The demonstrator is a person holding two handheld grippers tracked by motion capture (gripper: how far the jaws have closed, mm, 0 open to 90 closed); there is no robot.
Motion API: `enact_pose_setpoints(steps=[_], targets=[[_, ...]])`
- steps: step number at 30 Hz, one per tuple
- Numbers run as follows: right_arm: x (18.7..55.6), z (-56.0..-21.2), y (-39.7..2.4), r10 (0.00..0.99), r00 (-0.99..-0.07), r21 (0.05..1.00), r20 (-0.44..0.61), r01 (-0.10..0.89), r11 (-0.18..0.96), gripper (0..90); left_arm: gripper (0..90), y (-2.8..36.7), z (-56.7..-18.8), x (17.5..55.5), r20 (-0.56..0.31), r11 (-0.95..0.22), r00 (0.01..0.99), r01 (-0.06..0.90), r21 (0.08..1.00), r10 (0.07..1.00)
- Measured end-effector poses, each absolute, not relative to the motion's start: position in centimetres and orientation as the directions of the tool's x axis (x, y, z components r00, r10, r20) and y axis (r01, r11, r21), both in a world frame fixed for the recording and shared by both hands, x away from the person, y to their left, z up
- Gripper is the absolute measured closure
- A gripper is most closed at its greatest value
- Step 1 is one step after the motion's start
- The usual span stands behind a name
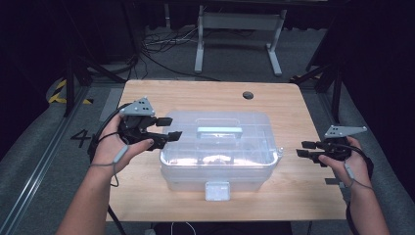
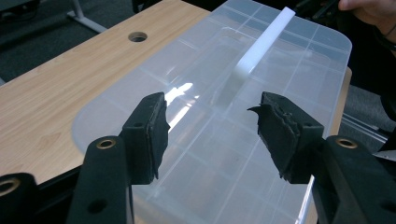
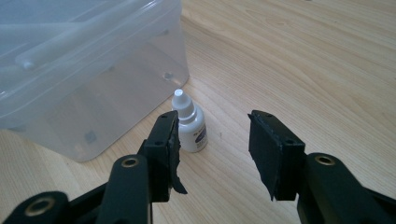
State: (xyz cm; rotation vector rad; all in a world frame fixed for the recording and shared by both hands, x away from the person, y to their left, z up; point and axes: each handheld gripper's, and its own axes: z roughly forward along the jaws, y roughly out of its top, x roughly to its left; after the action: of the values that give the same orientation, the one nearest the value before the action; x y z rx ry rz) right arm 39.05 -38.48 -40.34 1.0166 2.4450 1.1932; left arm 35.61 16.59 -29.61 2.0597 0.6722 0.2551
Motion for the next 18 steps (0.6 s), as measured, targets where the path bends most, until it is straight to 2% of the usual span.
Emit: enact_pose_setpoints(steps=[5,18], targets=[[38.9,-40.2,-38.7,0.681,-0.727,0.771,0.088,0.482,0.415,53.4,41.3,15.0,-30.0,36.0,-0.080,-0.445,0.857,0.341,0.828,0.508],[39.1,-40.4,-38.3,0.675,-0.732,0.766,0.091,0.484,0.423,52.9,43.1,11.6,-31.8,37.7,-0.053,-0.496,0.856,0.347,0.796,0.514]])
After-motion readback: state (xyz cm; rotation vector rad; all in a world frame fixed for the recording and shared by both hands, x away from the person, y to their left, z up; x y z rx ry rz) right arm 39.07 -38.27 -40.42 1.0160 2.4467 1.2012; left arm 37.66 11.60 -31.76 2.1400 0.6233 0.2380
